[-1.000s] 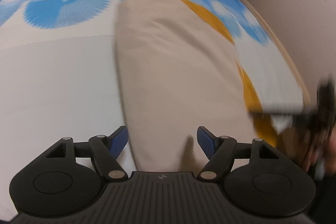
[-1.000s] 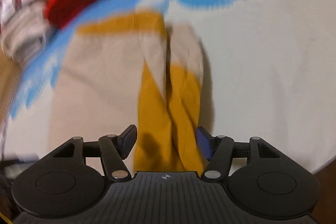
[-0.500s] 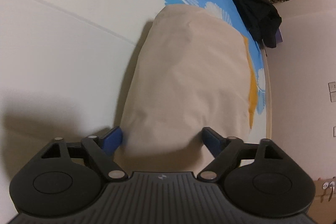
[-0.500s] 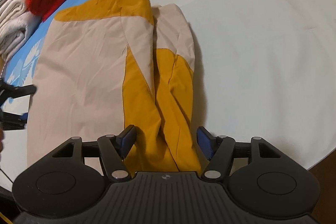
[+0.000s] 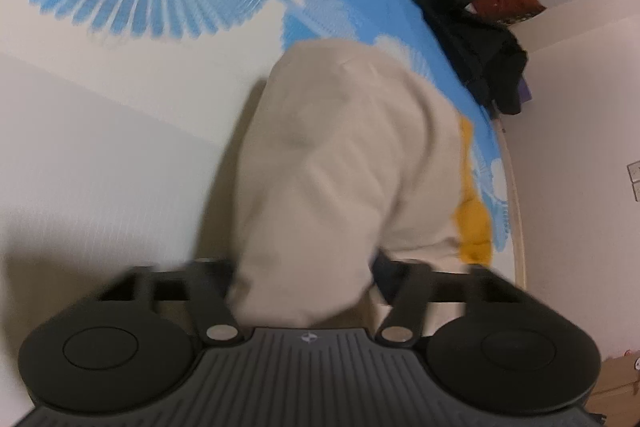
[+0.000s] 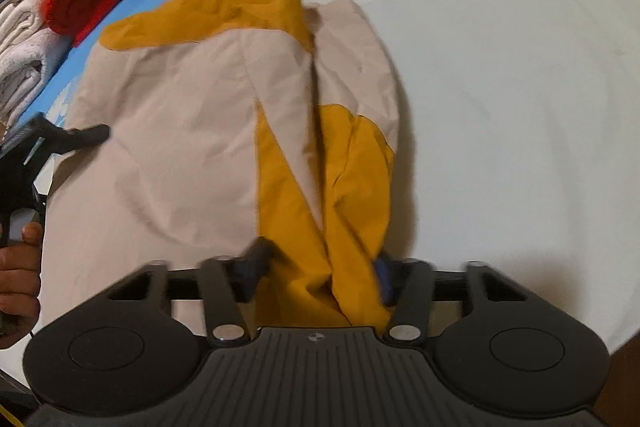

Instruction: Fold large clothes

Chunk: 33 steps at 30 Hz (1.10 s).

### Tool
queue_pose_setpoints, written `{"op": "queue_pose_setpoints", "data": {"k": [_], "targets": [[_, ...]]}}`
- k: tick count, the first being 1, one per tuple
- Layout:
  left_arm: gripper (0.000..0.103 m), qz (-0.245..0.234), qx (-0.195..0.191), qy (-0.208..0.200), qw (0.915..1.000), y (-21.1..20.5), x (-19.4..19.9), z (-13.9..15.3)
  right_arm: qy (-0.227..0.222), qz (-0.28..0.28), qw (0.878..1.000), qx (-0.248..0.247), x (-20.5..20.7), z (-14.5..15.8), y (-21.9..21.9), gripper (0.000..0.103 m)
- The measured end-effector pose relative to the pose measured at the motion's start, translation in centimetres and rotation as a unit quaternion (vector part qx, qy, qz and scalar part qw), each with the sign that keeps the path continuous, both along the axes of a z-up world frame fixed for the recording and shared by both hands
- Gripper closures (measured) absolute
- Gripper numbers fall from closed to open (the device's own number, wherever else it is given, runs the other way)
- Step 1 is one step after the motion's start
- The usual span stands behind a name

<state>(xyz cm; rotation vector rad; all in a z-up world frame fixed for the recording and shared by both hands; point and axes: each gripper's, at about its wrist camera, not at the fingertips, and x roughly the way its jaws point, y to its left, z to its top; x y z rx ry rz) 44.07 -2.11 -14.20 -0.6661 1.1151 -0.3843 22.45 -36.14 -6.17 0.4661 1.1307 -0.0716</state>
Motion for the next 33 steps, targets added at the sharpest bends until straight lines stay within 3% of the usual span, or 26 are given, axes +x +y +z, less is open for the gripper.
{"op": "queue_pose_setpoints", "data": {"k": [1,3,7,9,11,13,15,17,20,23,25,27,30,32,33], "targets": [[0.061,-0.003,0.0,-0.009,1.0,0.1,0.1,0.7,-0.007,0.002,1.0,-0.001,0.1,0.2,0.4,0.08],[0.063,-0.009,0.018,-0.042,0.9989,0.4,0.2,2.9,-0.023,0.003,1.0,-0.008,0.5,0.7,1.3,0.087],[0.063,0.005,0.026,-0.091,0.9955,3.5,0.7,6.7,-0.072,-0.001,0.997,0.01,1.7,2.1,2.6,0.095],[0.056,0.018,0.033,-0.101,0.9942,5.8,1.2,8.1,-0.1,0.0,0.995,0.029,2.5,2.7,3.4,0.095],[0.033,0.046,0.041,-0.101,0.993,8.2,1.6,8.8,-0.131,0.016,0.991,0.036,3.4,3.3,5.1,0.096],[0.02,0.093,0.066,-0.101,0.9883,11.1,1.8,9.1,-0.152,0.031,0.987,0.037,4.2,3.7,6.6,0.096],[0.02,0.129,0.092,-0.099,0.9824,13.6,1.4,9.2,-0.154,0.045,0.987,0.032,4.9,3.4,8.1,0.095],[0.021,0.111,0.079,-0.075,0.9878,15.0,1.0,9.1,-0.136,0.05,0.989,0.02,5.5,2.6,8.9,0.095],[0.021,0.014,0.088,-0.041,0.9951,14.1,-0.8,8.3,-0.118,0.037,0.992,0.003,5.9,2.1,9.2,0.095],[0.019,-0.06,0.143,0.001,0.9879,12.5,-2.6,5.8,-0.107,0.017,0.994,0.003,5.9,1.8,9.0,0.091],[0.019,-0.059,0.131,0.028,0.9893,12.6,-3.9,4.5,-0.105,0.011,0.994,-0.009,5.9,1.8,9.2,0.069],[0.019,-0.067,0.089,0.039,0.993,12.9,-5.1,3.8,-0.095,-0.001,0.995,-0.001,5.5,1.7,9.0,0.06],[0.019,-0.076,0.08,0.022,0.9937,12.4,-6.0,3.0,-0.063,0.006,0.997,0.046,5.1,0.6,8.4,0.054],[0.022,-0.066,0.074,0.01,0.995,12.3,-6.4,2.8,-0.039,0.021,0.998,0.043,4.8,0.1,8.5,0.053],[0.023,-0.054,0.071,0.004,0.996,12.2,-6.6,2.9,-0.037,0.024,0.998,0.044,4.7,0.0,8.5,0.061]]}}
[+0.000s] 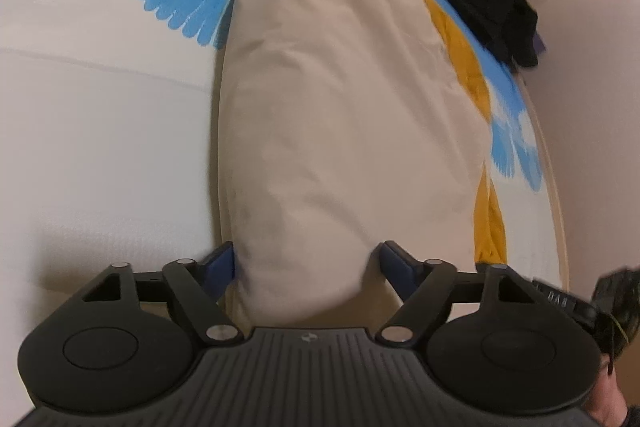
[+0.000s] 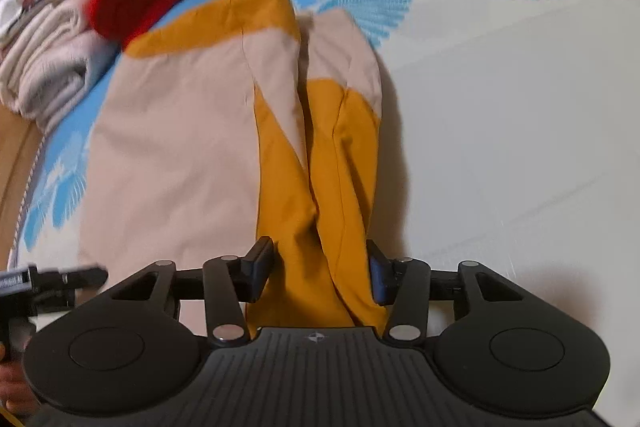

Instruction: Fold large clothes

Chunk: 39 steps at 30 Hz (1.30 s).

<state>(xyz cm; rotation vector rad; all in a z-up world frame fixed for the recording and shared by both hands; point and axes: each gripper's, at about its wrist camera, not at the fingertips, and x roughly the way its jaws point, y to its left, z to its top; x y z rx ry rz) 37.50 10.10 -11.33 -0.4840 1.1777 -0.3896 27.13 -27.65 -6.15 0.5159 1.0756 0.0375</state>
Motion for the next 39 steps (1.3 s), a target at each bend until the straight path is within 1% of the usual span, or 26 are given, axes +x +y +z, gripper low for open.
{"op": "queue_pose_setpoints", "data": {"k": [1,3,6,8,10,13,14,15,16,17,19,20,21,23,24,25,26,27,28,29,31,32,34,36,38,39], "targets": [[0.024,0.007,-0.002,-0.008,0.9999,0.0,-0.3,0.0,-0.005,0.003,1.0,0.002,-0.2,0.1,0.0,0.083],[0.024,0.013,-0.006,-0.032,0.9994,-0.4,-0.6,0.4,-0.037,0.009,0.999,-0.007,-0.2,1.0,0.0,0.095],[0.025,0.025,-0.017,-0.043,0.9986,0.0,-0.6,0.9,-0.098,-0.018,0.995,-0.015,-0.2,2.8,-0.5,0.096],[0.026,0.043,-0.005,-0.037,0.9984,0.3,-0.8,1.4,-0.11,-0.044,0.993,-0.011,0.0,3.0,-1.3,0.095],[0.026,0.045,0.003,-0.032,0.9985,0.9,-1.2,2.2,-0.089,-0.058,0.994,-0.013,0.1,2.5,-1.7,0.088],[0.025,0.002,-0.002,-0.025,0.9997,0.2,-1.8,3.5,-0.054,-0.039,0.998,0.01,-0.1,1.8,-1.9,0.077],[0.024,-0.025,0.021,-0.027,0.9991,-0.4,-1.9,3.6,-0.058,-0.033,0.998,0.009,-0.3,2.0,-1.9,0.076],[0.022,-0.051,0.058,-0.025,0.9967,-1.1,-2.3,3.1,-0.065,-0.025,0.998,0.003,-0.6,2.3,-2.0,0.073],[0.016,-0.061,0.084,-0.02,0.9944,-1.0,-2.6,2.4,-0.066,-0.016,0.998,-0.001,-0.9,2.4,-2.0,0.071],[0.016,-0.058,0.098,-0.012,0.9935,-0.9,-2.8,1.8,-0.059,-0.006,0.998,-0.003,-1.0,2.2,-2.1,0.07],[0.018,-0.04,0.083,-0.005,0.9957,-0.3,-3.1,2.2,-0.024,0.02,0.999,-0.014,-1.2,1.3,-2.3,0.061],[0.022,-0.038,0.082,-0.017,0.9957,-0.2,-3.6,3.0,-0.004,0.027,0.999,-0.033,-1.4,0.7,-2.2,0.053],[0.023,-0.043,0.09,-0.039,0.9943,-0.5,-4.3,4.1,0.003,0.022,0.999,-0.047,-1.9,0.4,-2.3,0.053],[0.022,-0.066,0.097,-0.068,0.9908,-1.2,-5.5,5.0,-0.017,0.01,0.999,-0.036,-2.8,1.2,-2.8,0.055],[0.021,-0.08,0.118,-0.059,0.988,-1.7,-6.1,4.4,-0.031,0.011,0.999,-0.032,-3.3,1.7,-2.9,0.054],[0.01,-0.087,0.151,-0.041,0.9839,-2.0,-6.6,3.3,-0.039,0.016,0.999,-0.029,-3.7,2.0,-2.8,0.055],[0.006,-0.078,0.174,-0.037,0.981,-2.3,-7.4,2.8,-0.035,0.029,0.999,-0.029,-4.1,1.9,-2.6,0.056],[0.006,-0.064,0.182,-0.045,0.9803,-2.3,-8.0,3.1,-0.02,0.044,0.998,-0.04,-4.3,1.5,-2.3,0.056],[0.006,-0.05,0.191,-0.057,0.9787,-2.4,-8.7,3.9,-0.003,0.057,0.996,-0.063,-4.5,1.1,-2.1,0.055],[0.006,-0.028,0.211,-0.083,0.9734,-2.7,-9.8,5.4,0.009,0.062,0.993,-0.104,-5.1,0.9,-1.8,0.056],[0.006,0.006,0.234,-0.149,0.9607,-2.9,-12.5,8.3,-0.005,0.05,0.985,-0.163,-6.3,2.0,-2.1,0.056],[0.003,0.021,0.242,-0.181,0.953,-2.9,-14.1,9.8,-0.027,0.04,0.982,-0.182,-7.0,3.1,-2.3,0.056],[0.001,0.04,0.25,-0.222,0.9417,-3.3,-16.8,12.1,-0.09,0.021,0.976,-0.198,-8.8,6.0,-2.6,0.056],[0.0,0.054,0.256,-0.257,0.9305,-3.7,-19.8,14.2,-0.157,0.013,0.964,-0.214,-11.2,8.9,-2.7,0.056],[0.0,0.063,0.261,-0.285,0.9202,-4.4,-22.8,15.7,-0.214,0.013,0.949,-0.229,-13.9,11.1,-2.3,0.05],[0.0,0.067,0.263,-0.298,0.9151,-4.6,-24.6,16.4,-0.238,0.01,0.943,-0.232,-15.3,11.8,-2.1,0.04]]}}
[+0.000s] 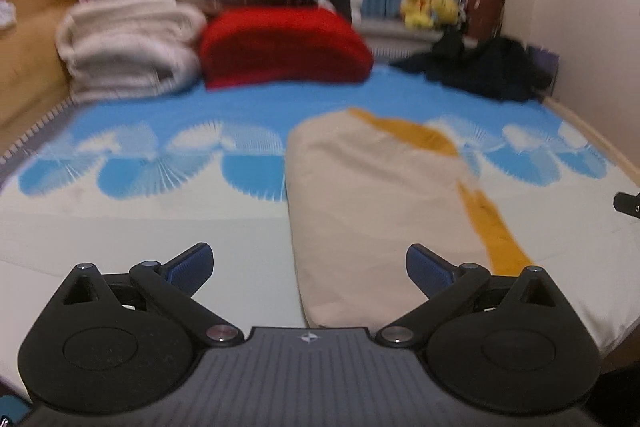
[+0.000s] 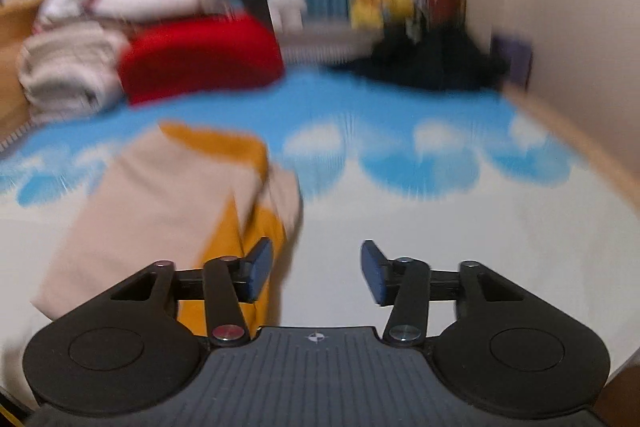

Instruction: Fold large clothes

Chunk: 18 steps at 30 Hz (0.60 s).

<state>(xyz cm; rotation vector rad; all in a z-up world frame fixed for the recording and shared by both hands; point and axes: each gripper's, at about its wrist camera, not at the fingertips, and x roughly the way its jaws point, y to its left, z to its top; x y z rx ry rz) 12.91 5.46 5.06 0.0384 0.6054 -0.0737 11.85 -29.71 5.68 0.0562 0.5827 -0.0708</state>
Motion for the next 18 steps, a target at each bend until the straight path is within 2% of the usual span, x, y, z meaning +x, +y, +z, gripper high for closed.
{"op": "queue_pose_setpoints", "data": {"k": [1,3,6,7,9,12,16,18], "targets": [[0.0,0.001,0.002,-0.011,0.9999,-0.4,-1.5,0.4,-0.02,0.001,1.0,0.0,-1.2,0.7,0.2,0.028],[0.0,0.002,0.001,-0.024,0.9997,-1.6,-4.4,1.0,-0.056,0.004,0.998,0.005,-4.0,1.8,1.0,0.012],[0.0,-0.009,0.0,-0.028,0.9996,-4.1,-8.3,0.4,-0.097,0.0,0.995,0.001,-7.3,2.6,2.2,0.001],[0.0,-0.009,0.001,-0.025,0.9996,-4.3,-9.6,0.1,-0.101,-0.003,0.995,-0.001,-8.6,2.5,2.7,0.001],[0.0,-0.003,-0.011,-0.008,0.9999,-4.9,-11.0,-0.9,-0.073,-0.003,0.997,-0.009,-10.1,2.9,4.0,0.001],[0.0,-0.002,-0.018,0.014,0.9997,-5.0,-11.0,-1.8,-0.077,-0.007,0.997,-0.008,-11.9,3.4,5.5,0.001],[0.0,0.012,0.024,0.0,0.9996,-4.7,-10.2,-2.8,-0.041,0.002,0.999,-0.014,-12.3,2.7,7.3,0.001],[0.0,0.015,0.027,0.006,0.9995,-4.3,-9.7,-3.2,-0.043,0.01,0.999,-0.017,-12.4,2.6,7.9,0.001]]}}
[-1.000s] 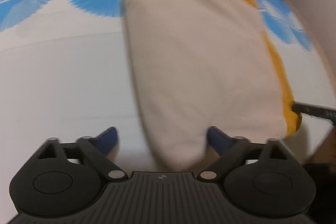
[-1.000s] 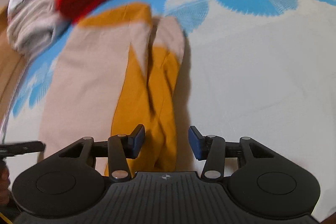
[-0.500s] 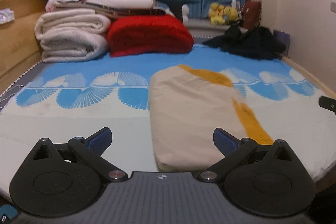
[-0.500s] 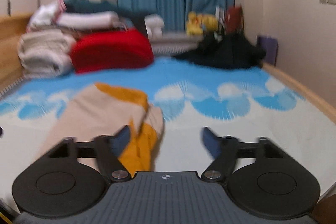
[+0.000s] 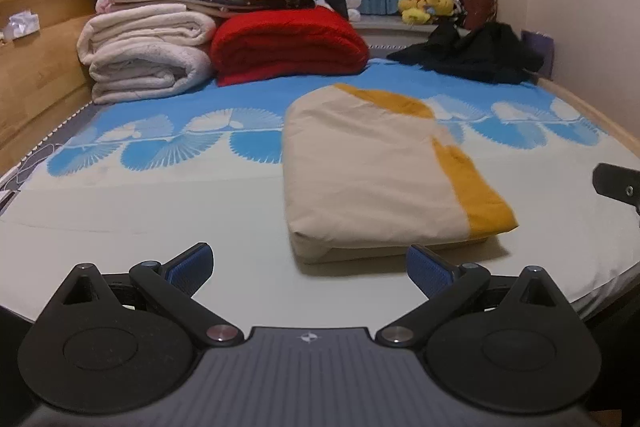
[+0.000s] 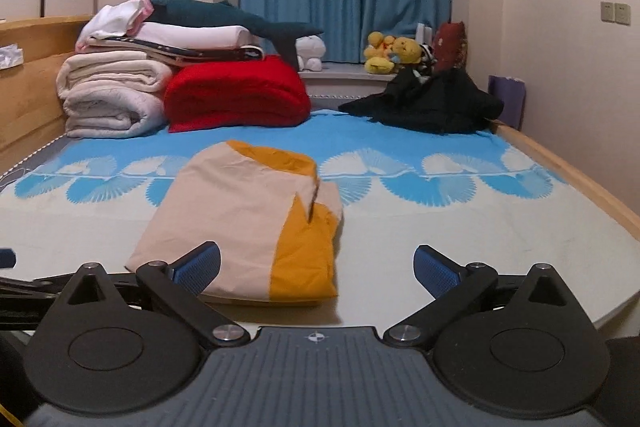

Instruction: Fold large clothes

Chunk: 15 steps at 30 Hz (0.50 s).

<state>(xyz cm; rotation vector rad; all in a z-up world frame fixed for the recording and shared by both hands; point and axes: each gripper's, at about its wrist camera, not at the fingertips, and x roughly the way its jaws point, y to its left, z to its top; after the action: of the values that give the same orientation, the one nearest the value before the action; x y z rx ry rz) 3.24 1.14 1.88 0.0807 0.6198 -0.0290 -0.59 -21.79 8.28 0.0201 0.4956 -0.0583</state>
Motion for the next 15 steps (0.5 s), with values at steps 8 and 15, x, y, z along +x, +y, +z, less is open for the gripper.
{"op": "queue_pose_setpoints", "data": {"k": [8,15], "targets": [[0.0,0.005,-0.03,0.025,0.9992,1.4,1.5,-0.5,0.04,-0.006,0.999,-0.002,1.3,-1.7,0.4,0.002],[0.0,0.01,-0.037,0.024,0.999,1.4,1.9,-0.6,0.053,-0.003,0.999,-0.001,1.8,-2.4,0.6,0.002]]}}
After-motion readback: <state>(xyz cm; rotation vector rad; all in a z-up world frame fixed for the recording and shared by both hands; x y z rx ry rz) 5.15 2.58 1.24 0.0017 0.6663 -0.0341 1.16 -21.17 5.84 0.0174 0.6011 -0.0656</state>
